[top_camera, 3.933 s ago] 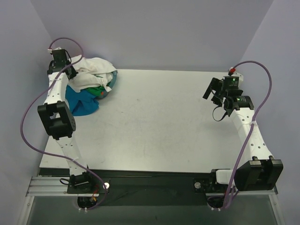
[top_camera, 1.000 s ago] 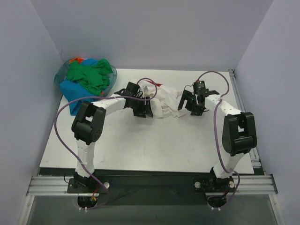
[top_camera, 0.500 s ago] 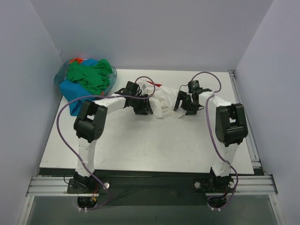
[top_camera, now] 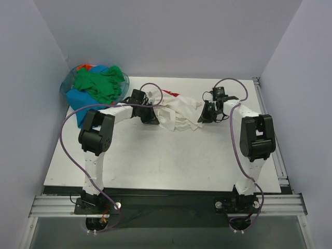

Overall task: Fold and stack the t-shirts
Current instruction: Flatten out the tshirt

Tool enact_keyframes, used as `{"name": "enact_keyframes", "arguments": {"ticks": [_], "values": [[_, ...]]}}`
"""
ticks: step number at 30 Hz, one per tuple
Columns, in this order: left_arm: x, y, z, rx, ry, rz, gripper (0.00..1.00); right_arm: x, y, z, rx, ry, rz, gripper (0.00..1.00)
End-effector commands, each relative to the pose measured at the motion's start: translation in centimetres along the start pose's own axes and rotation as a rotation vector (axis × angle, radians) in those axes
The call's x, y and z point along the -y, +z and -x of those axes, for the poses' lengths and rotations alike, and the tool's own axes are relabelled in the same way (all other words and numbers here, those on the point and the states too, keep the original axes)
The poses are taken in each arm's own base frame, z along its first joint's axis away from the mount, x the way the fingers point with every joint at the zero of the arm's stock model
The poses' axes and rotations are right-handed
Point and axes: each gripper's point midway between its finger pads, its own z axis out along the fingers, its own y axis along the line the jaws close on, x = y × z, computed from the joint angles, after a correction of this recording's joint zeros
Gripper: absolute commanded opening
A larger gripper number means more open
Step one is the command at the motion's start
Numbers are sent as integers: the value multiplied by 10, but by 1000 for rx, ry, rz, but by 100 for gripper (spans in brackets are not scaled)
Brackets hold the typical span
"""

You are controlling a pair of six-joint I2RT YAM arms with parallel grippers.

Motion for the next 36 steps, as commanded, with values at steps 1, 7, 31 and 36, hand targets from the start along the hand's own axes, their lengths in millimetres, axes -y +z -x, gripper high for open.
{"name": "enact_keyframes", "arguments": {"ticks": [1,7,31,36], "values": [[-7,-55,29,102,10,29,0,9,-43,36,85,47,16,0],[-20,-108,0,30,5,64,0,25,-78,44,104,31,-21,0],[-79,-149,34,129,11,327,58,20,-72,33,45,30,-11,13],[-80,-145,-7,94,-6,334,59,20,-73,31,44,27,-9,32]]}}
